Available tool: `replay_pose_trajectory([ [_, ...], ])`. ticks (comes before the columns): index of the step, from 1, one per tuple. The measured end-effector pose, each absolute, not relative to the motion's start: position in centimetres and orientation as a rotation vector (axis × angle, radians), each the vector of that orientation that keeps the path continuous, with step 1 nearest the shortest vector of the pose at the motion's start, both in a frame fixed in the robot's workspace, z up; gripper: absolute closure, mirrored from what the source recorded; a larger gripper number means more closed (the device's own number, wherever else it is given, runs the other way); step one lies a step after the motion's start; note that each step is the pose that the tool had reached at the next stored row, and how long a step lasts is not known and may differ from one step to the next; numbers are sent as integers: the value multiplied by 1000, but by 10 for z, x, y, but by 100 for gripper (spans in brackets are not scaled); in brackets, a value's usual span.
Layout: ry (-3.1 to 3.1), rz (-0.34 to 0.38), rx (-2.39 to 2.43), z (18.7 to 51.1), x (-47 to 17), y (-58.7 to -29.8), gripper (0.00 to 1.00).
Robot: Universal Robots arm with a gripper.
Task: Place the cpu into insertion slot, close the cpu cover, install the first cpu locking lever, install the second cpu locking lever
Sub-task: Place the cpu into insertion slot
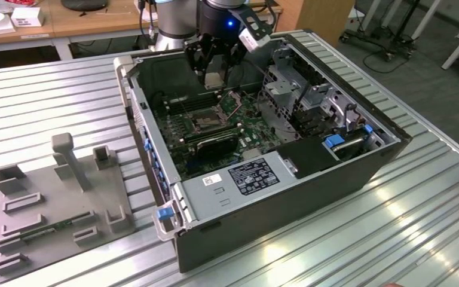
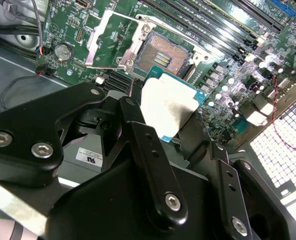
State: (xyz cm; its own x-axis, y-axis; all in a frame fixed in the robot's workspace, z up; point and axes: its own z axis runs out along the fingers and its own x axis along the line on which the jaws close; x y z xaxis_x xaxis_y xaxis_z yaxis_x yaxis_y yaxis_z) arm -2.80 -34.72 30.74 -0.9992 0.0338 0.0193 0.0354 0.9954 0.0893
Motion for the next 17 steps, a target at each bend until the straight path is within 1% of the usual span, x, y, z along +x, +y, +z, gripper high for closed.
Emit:
replay_pose_trajectory([
  [17,-3120,-140,-82,307,-28,-347,46],
])
